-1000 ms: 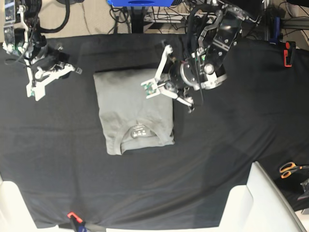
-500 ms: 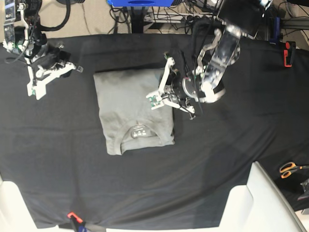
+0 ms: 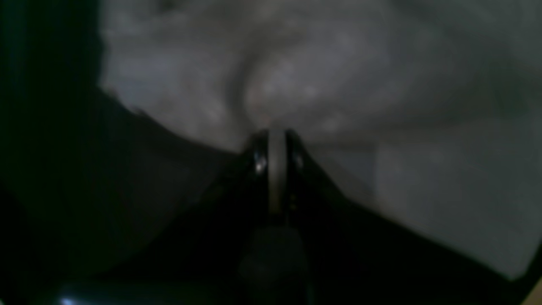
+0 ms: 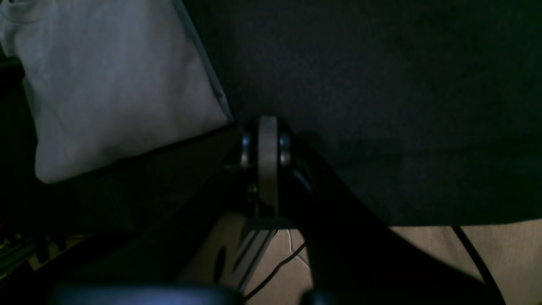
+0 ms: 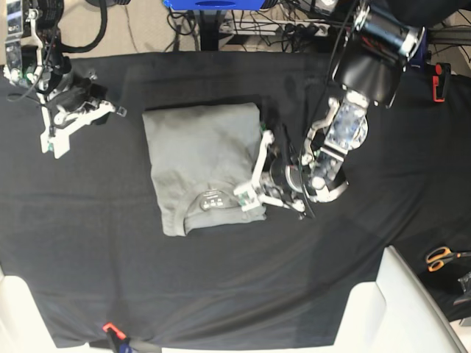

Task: Fold the T-shirt properly
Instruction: 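Move the left gripper to the shirt's hem side and straighten it, then press the stack with the right gripper while the left gripper holds the collar side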

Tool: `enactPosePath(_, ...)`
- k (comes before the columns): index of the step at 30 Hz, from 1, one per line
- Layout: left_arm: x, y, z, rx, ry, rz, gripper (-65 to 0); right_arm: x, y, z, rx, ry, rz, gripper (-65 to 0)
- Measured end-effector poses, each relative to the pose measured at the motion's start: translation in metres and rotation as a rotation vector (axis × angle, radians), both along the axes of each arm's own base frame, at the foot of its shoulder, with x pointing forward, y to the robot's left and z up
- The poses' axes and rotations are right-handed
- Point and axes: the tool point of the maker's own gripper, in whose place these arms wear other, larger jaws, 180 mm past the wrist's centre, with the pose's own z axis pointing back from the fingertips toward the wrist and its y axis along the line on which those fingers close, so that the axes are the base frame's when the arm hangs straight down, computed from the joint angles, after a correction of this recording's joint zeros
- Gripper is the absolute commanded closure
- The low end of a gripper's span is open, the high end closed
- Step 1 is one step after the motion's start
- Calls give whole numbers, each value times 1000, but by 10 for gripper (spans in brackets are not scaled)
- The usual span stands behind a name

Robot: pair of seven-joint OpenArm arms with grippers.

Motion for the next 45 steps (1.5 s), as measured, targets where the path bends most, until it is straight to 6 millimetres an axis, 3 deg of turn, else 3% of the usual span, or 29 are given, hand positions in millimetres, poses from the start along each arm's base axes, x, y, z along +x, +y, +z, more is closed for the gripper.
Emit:
enactPosePath(4, 5, -2, -16, -28, 54, 34, 0, -2, 4, 0, 4, -3, 34, -8)
enactPosePath(11, 23, -10, -11, -62, 43, 40, 0, -18, 75, 8, 66, -31, 372, -6)
enactPosePath(17, 46, -21, 9, -81, -9, 31, 0, -19, 123, 22, 105, -44, 554, -6)
enactPosePath(25, 46, -20, 7, -81, -5, 32, 0, -25, 173, 36, 226, -56, 670, -6)
enactPosePath(29, 42, -12, -6, -69, 41, 54, 0, -25, 180, 36, 277, -40, 680, -6)
enactPosePath(32, 45, -14, -9, -114, 41, 64, 0, -31, 193, 31, 291, -39, 785, -6)
enactPosePath(34, 45, -15, -10, -128, 41, 67, 0, -37, 204, 25, 316, -27, 829, -6)
enactPosePath(37, 45, -16, -12, -129, 39, 78, 0, -39, 204, 11, 312, 10, 843, -6)
enactPosePath(45, 44, -24, -11, -141, 41, 71, 0, -2, 221, 9, 320, -15, 827, -6)
